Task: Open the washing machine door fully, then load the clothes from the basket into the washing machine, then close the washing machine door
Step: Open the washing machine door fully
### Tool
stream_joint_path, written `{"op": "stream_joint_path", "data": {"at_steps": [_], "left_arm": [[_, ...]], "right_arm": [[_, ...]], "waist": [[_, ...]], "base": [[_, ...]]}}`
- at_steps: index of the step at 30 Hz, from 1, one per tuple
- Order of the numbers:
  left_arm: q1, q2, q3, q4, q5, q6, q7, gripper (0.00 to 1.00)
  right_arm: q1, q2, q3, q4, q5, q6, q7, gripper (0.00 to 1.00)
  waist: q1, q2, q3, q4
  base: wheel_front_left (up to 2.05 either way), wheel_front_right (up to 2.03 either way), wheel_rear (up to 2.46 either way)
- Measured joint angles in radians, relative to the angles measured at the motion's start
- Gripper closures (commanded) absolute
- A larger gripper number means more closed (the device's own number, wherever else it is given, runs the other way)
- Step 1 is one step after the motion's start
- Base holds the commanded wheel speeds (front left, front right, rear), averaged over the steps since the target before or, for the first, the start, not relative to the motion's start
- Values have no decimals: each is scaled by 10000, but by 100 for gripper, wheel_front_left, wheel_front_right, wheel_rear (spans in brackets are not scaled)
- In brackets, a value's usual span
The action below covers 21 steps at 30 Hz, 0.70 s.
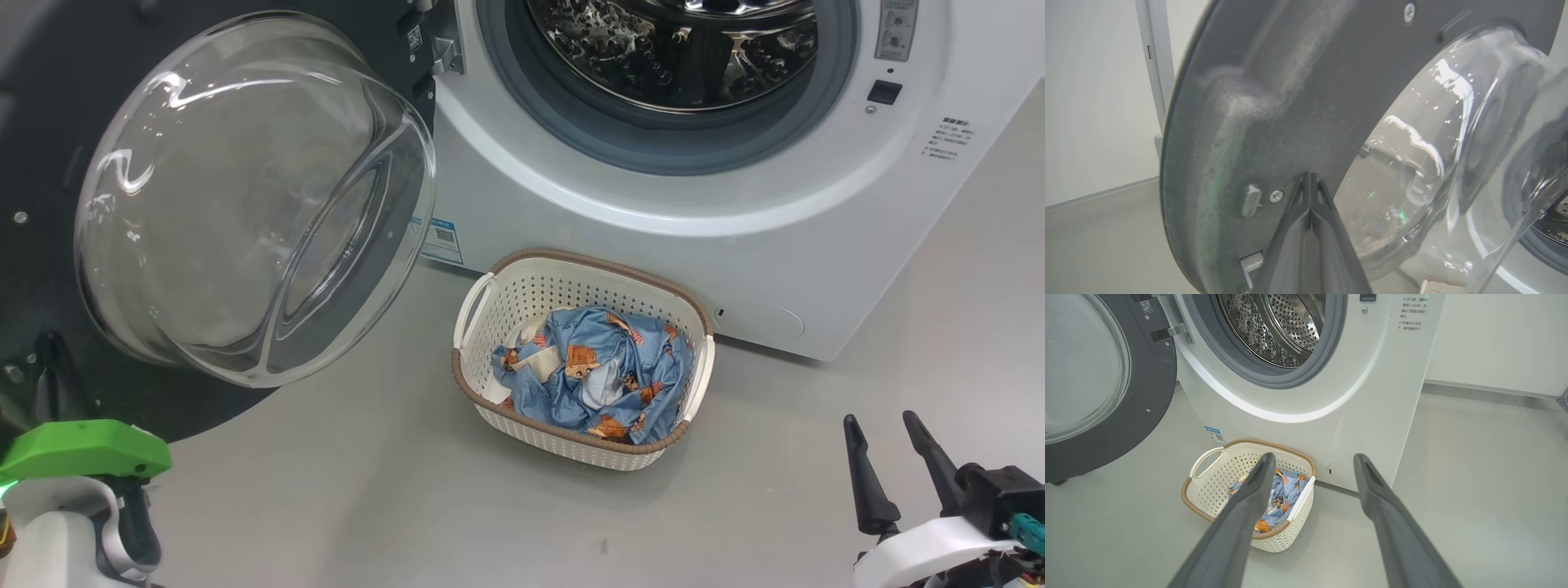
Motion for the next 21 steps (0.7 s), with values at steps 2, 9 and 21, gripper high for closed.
{"op": "stream_joint_path", "data": {"at_steps": [2,9,21], "left_arm": [[-45,52,44,201,0,0,-25,100],[-332,35,84,696,4,2,-211,100],[-395,-291,-42,602,13,2,-477,100]], "right_arm": [[-10,48,-10,15,2,0,0,0],[-10,63,-67,36,19,0,0,0],[29,297,-205,119,82,0,0,0]], "waist": [[0,0,-26,-59],[0,0,-115,-157],[0,0,-498,-107]], "base": [[0,0,0],[0,0,0],[0,0,0]]}}
